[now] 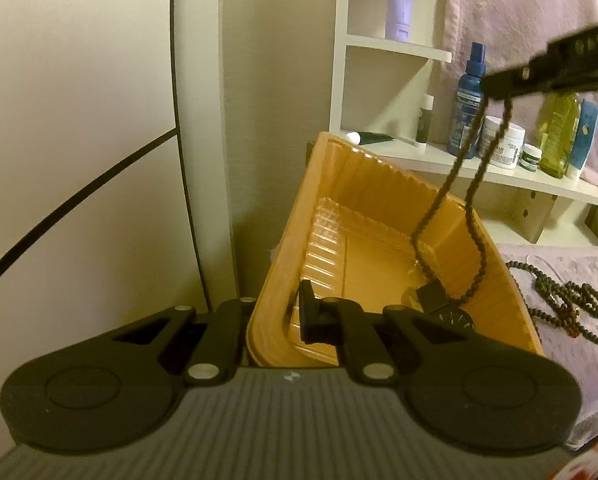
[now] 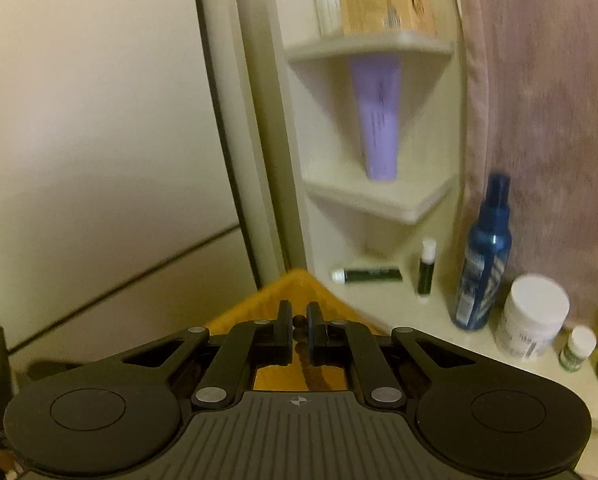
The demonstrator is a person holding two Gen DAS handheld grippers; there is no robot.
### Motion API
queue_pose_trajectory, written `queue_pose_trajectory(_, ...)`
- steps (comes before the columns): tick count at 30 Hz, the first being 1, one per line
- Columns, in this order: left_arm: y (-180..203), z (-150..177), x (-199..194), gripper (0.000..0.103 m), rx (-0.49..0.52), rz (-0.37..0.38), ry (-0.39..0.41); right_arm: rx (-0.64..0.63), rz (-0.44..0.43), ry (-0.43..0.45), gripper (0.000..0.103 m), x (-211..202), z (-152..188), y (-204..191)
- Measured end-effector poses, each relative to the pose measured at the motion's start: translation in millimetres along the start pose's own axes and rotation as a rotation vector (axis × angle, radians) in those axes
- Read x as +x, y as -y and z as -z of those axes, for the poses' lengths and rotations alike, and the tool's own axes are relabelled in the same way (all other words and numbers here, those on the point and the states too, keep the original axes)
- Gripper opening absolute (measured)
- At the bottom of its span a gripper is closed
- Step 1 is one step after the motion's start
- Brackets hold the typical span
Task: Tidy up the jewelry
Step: 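Lower the dangling bead necklace into the orange tray and open the right tool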
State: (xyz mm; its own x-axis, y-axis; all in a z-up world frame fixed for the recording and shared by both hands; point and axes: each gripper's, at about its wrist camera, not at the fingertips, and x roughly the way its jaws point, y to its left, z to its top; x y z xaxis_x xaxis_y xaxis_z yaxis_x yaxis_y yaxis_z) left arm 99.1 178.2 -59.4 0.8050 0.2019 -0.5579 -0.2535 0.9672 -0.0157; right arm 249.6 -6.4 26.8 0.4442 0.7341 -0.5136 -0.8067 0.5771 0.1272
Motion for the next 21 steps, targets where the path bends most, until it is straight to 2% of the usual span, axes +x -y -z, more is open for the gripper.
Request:
queue_pose_trajectory(8,2.3,-2.5,0.2,0.008,0.006,-0.006,-0.004,0.050,0.005,-0.121,0.007,36.0,30.1,14.8)
queue_pose_trajectory(12,3.0,-2.7,-0.1,0.008,0.008,-0.007,-0.004,0.065,0.018,-0.145,0.007,41.7,39.4,17.4)
queue_pose_trajectory(14,3.4,-3.2,0.0,0.008,0.013,-0.008,-0.005,0.063,0.010,-0.153,0.011,41.1,42.7,18.2)
queue_pose_trajectory(17,3.7,-3.1,0.2,0.008,0.014,-0.010,-0.007,0.058,0.011,-0.151,0.034,36.9,46.1,16.0)
queue_pose_trajectory(21,4.7,-3.8,-0.6,0.008,0.019,-0.014,-0.009,0.072,-0.005,-0.140,0.039,27.8,50.2,14.6)
